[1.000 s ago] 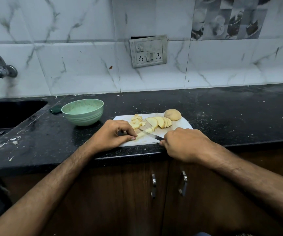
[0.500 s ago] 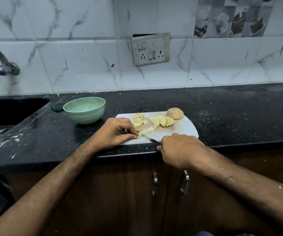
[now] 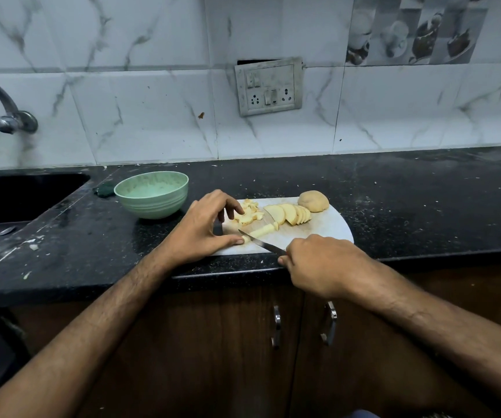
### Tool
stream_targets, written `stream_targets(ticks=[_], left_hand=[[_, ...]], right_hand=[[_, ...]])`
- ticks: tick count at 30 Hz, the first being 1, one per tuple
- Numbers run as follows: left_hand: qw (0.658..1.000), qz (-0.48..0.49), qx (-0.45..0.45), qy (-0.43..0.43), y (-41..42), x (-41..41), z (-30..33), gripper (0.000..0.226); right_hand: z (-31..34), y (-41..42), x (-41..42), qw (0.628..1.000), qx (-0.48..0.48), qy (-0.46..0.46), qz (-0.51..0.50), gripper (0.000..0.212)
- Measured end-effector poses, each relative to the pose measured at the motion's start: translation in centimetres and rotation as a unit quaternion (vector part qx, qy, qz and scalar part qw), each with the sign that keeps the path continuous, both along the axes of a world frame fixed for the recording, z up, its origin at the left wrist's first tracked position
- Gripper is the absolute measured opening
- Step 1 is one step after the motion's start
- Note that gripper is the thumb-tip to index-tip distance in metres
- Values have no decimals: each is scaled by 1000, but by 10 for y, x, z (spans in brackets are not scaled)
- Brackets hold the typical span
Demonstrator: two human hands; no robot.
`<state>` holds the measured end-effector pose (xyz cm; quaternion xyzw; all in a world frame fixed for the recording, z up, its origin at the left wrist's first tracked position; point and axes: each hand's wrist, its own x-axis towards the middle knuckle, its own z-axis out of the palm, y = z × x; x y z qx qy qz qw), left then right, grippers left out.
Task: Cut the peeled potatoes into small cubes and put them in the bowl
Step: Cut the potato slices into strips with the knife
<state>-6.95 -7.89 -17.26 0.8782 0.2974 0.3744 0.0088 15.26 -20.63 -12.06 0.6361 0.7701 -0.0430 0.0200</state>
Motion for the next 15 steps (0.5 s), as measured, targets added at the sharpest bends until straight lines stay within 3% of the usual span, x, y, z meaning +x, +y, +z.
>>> stream_targets(ticks=[6,12,15], left_hand=[[999,-6,-43,32,2,0,-2,39],[996,-27,-61,64,2,0,-4,26],[996,-12,-76,51,2,1,-5,30]], right_hand=[[1,8,2,1000,-26,6,7,23],[5,0,8,979,99,-153,93,28],[15,0,21,985,77,-136,77,38]])
